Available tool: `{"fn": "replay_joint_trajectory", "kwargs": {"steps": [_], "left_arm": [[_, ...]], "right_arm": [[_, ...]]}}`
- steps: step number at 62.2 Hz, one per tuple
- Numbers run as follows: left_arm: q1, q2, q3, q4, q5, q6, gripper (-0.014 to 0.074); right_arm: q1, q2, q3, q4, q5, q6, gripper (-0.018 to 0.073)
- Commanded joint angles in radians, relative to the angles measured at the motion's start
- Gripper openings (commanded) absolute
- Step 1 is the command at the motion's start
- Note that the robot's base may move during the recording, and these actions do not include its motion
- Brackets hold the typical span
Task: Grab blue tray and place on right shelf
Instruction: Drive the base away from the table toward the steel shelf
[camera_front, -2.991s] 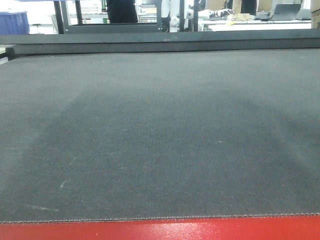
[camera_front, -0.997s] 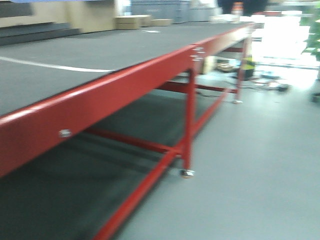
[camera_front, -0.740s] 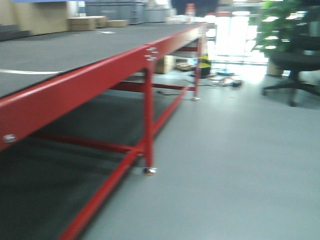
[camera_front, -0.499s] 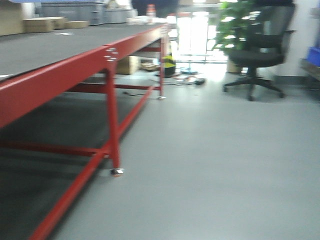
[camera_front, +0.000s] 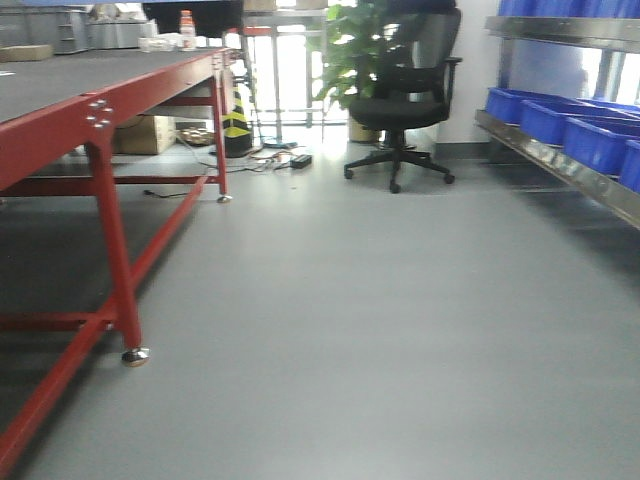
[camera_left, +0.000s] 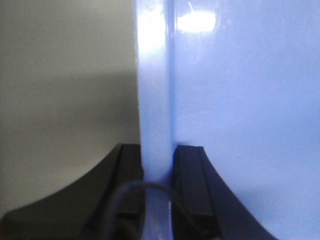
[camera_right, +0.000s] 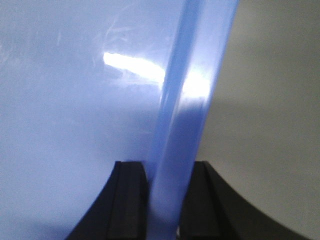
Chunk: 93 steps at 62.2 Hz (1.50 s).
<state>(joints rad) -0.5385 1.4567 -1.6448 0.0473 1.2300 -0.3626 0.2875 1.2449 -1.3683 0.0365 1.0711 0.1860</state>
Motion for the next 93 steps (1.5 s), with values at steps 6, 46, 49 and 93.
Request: {"fn": "replay_joint_trajectory", "kwargs": {"steps": [6,46,49,93], "left_arm": [[0.001,-0.041,-0.031,0.097,0.107,0.025,-0.0048],[0.001,-0.041,-0.031,0.097,0.107,0.025,-0.0048],[0.001,-0.041,-0.031,0.097,0.107,0.025,-0.0048],[0.001,-0.041,-0.031,0.079,0.107,0.025,-0.0048]], "right_arm": [[-0.007,-0.030,-0.027,-0.093,-0.015,-0.038,0.0058],[-0.007,-0.030,-0.027,-0.093,-0.015,-0.038,0.0058],[-0.007,-0.030,-0.027,-0.093,-0.015,-0.038,0.0058],[-0.007,-0.030,-0.027,-0.093,-0.015,-0.038,0.0058]]}}
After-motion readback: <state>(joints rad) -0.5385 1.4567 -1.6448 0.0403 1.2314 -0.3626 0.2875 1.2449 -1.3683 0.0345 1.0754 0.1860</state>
